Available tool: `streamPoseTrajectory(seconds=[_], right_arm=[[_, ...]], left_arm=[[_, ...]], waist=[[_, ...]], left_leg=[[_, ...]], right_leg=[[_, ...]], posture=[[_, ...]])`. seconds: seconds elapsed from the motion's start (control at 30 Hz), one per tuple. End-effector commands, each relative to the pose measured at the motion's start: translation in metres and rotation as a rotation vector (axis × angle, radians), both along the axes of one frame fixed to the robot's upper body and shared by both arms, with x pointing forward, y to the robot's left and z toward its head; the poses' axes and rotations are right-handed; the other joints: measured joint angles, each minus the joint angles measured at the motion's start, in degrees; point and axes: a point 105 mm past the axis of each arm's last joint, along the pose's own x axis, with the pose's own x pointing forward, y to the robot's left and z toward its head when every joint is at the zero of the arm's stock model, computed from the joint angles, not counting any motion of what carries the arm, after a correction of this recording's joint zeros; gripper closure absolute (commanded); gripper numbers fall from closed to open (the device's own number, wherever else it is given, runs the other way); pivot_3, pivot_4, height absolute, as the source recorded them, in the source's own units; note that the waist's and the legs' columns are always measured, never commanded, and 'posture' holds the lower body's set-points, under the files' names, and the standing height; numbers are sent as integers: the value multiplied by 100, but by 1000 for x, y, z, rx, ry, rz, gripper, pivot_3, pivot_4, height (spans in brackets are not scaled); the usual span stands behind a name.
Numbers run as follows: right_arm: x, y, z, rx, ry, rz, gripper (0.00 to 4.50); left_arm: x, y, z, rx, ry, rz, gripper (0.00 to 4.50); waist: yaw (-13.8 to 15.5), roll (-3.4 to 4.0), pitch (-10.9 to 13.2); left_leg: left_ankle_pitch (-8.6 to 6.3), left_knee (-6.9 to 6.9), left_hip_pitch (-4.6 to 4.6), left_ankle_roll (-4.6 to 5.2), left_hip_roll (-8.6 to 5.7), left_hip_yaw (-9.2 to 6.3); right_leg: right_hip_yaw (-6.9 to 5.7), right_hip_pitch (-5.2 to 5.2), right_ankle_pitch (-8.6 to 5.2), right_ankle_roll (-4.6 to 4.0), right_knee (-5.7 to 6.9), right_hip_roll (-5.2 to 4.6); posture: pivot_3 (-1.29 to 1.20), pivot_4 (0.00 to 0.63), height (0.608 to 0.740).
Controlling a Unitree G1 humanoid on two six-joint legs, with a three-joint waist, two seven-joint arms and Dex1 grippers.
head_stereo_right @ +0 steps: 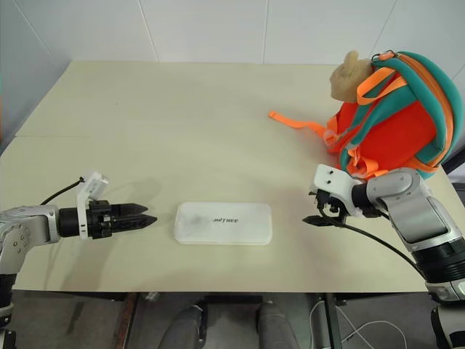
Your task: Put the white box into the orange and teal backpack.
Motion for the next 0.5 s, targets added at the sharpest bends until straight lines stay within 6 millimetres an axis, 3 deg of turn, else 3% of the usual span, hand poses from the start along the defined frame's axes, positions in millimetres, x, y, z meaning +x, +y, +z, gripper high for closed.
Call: streamPoseTrajectory(seconds=[0.03,0.37,0.5], right_arm=[[-2,3,13,10,-49,17,0],[-10,15,2,51,-21,25,0],[-11,19,0,60,-19,20,0]], left_arm=[[-3,-6,19,-83,-17,-39,61],[-14,-23,-4,-318,401,-21,61],[-8,-28,-11,-420,511,5,61]], waist=[[1,0,0],[-2,0,0],[3,0,0]], left_leg=[[0,0,0,0,0,0],[0,5,2,0,0,-1],[0,14,1,0,-1,-6]], right_leg=[[0,0,0,0,0,0],[-1,2,0,1,8,2],[-2,2,1,3,15,4]], posture=[[0,150,740],[0,150,740],[0,150,740]])
